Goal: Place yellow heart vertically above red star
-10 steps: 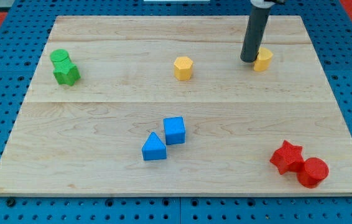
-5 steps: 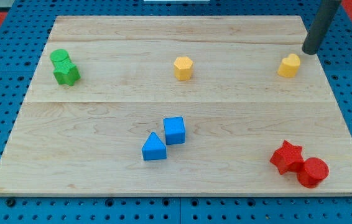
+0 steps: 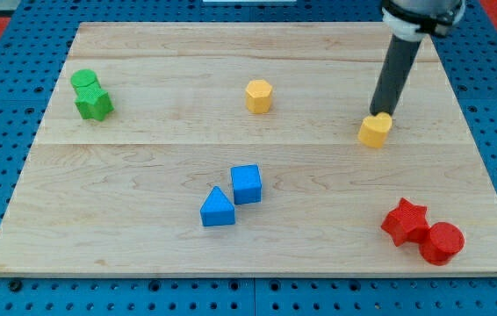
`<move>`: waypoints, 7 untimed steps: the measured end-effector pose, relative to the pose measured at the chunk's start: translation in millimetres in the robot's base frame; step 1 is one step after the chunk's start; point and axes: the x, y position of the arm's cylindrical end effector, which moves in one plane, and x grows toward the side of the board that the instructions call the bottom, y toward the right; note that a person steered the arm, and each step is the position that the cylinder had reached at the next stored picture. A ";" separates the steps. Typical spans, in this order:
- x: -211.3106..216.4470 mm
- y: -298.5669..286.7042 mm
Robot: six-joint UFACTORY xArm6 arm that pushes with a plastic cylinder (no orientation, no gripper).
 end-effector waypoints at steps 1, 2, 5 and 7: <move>35.8 11.7; 25.0 50.9; 89.5 0.8; 57.7 -28.3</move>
